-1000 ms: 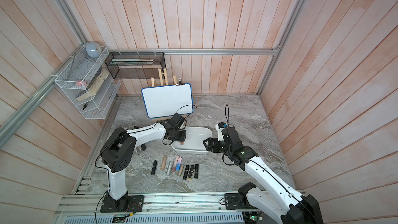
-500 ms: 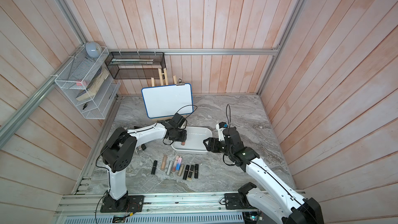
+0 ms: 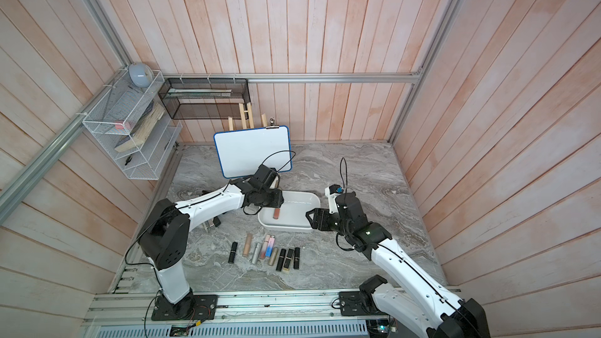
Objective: Put the lipstick into the storage box
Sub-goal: Place the lipstick in the storage box.
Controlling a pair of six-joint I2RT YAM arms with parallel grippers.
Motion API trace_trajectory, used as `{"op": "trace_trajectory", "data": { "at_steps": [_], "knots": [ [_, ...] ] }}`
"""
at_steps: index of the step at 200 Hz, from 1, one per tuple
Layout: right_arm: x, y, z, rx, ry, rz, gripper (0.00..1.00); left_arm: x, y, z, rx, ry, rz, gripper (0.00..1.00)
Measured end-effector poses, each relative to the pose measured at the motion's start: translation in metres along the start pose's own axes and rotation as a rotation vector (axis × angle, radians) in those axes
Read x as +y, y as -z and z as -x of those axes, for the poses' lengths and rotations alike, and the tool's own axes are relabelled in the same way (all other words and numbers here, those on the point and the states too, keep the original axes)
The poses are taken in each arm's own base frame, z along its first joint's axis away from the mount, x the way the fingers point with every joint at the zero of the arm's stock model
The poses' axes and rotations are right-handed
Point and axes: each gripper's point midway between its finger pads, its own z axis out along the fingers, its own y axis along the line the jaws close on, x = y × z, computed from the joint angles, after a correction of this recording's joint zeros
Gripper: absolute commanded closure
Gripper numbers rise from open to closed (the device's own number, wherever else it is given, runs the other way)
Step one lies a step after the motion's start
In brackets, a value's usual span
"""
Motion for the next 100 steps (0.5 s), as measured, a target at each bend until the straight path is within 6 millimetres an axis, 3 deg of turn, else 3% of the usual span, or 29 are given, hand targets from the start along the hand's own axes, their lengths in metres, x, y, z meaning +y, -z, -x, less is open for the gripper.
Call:
{"op": "trace_trajectory", "data": {
  "at_steps": [35, 100],
  "knots": [
    [0.004, -0.005, -0.007, 0.025, 0.009, 0.004, 0.24, -0.023, 0.04, 0.02, -0.111, 0.004, -0.108, 0.53],
    [0.011, -0.013, -0.02, 0.065, 0.027, 0.003, 0.24, -0.042, 0.093, 0.005, -0.196, 0.015, -0.292, 0.52]
  ]
}}
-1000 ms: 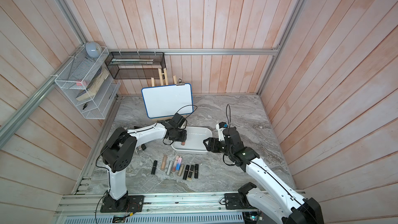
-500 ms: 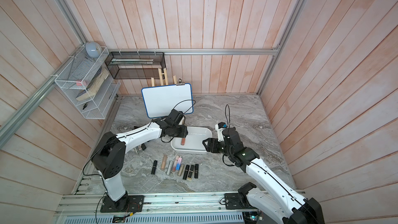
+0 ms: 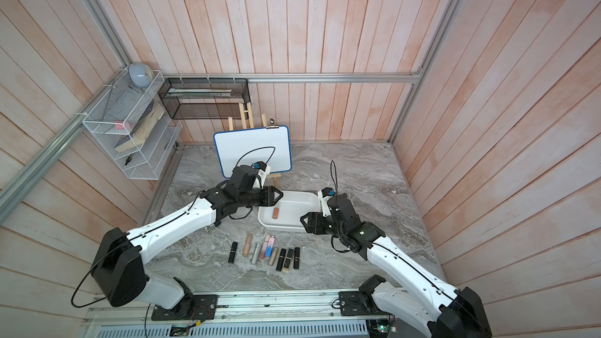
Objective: Put the lipstick into the storage box
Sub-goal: Place the lipstick in the storage box, then pick up the lipstick at the center of the board.
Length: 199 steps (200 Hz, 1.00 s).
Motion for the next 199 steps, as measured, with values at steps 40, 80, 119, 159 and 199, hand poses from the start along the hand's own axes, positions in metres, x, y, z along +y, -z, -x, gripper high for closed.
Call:
{"op": "trace_trajectory", "data": {
  "at_steps": [40, 80, 119, 159, 199],
  "knots": [
    [0.01, -0.007, -0.013, 0.033, 0.027, -0.013, 0.24, -0.029, 0.04, 0.008, -0.111, -0.019, -0.148, 0.43],
    [0.021, -0.015, -0.03, 0.079, 0.054, -0.029, 0.24, -0.032, 0.065, -0.012, -0.153, -0.002, -0.264, 0.27],
    [0.027, -0.025, -0.049, 0.135, 0.085, -0.064, 0.24, -0.005, 0.071, -0.047, -0.151, 0.087, -0.296, 0.16],
    [0.037, -0.028, -0.064, 0.161, 0.111, -0.083, 0.24, 0.008, 0.077, -0.069, -0.157, 0.145, -0.314, 0.11],
    [0.035, -0.03, -0.081, 0.195, 0.118, -0.132, 0.24, 0.01, 0.087, -0.078, -0.194, 0.168, -0.353, 0.11]
  ]
}}
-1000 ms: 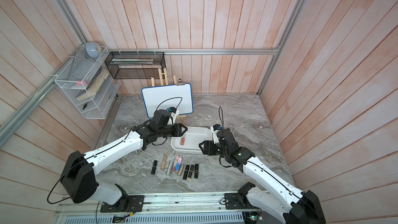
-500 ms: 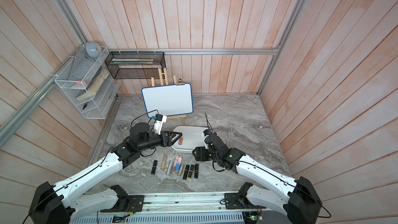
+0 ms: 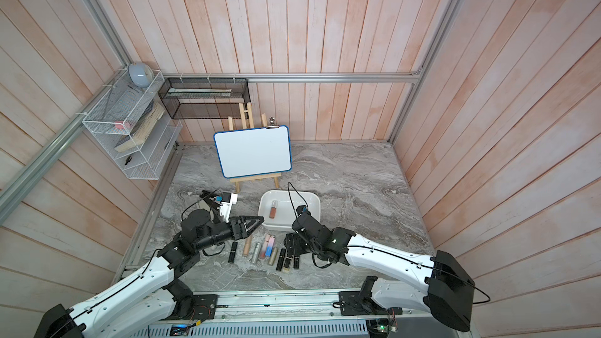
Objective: Put the lipstick into the storage box
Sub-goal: Pick up the lipstick at the center of the board.
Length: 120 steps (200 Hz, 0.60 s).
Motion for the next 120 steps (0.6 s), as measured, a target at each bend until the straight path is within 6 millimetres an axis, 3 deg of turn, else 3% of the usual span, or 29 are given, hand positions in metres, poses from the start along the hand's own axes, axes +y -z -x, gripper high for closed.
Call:
{"op": "trace_trajectory", "data": {
  "at_steps": [68, 120],
  "knots": [
    [0.01, -0.007, -0.023, 0.047, 0.019, -0.053, 0.25, 0.008, 0.014, -0.016, -0.017, 0.029, -0.018, 0.11],
    [-0.001, -0.019, -0.043, 0.118, 0.023, -0.149, 0.29, 0.008, 0.017, -0.018, -0.019, 0.032, -0.015, 0.11]
  ]
}}
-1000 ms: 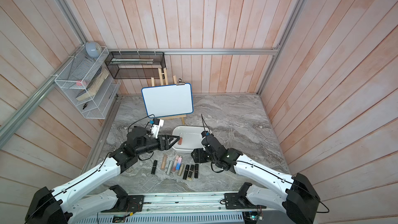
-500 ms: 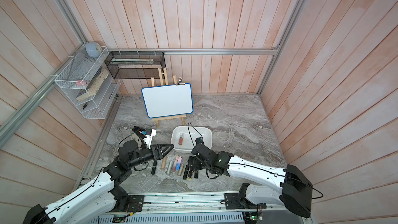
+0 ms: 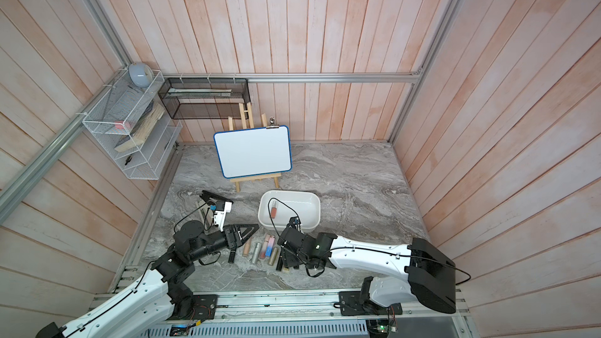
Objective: Put the lipstick into the storage box
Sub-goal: Pick up the lipstick at the center of the board.
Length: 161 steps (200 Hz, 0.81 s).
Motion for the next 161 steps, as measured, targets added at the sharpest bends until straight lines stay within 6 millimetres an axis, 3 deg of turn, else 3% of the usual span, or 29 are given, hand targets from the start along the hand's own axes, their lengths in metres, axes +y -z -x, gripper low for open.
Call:
{"op": "trace_trajectory", "data": {
  "at_steps": [60, 100, 161],
  "knots": [
    [-0.003, -0.002, -0.014, 0.033, -0.017, -0.023, 0.38, 0.004, -0.001, -0.003, 0.011, 0.008, 0.013, 0.11],
    [-0.017, -0.005, -0.026, 0.051, -0.038, -0.047, 0.43, 0.009, -0.003, -0.005, 0.024, 0.018, 0.029, 0.11],
    [-0.021, -0.007, -0.03, 0.054, -0.045, -0.051, 0.47, 0.012, -0.005, -0.006, 0.028, 0.023, 0.037, 0.11]
  ]
}}
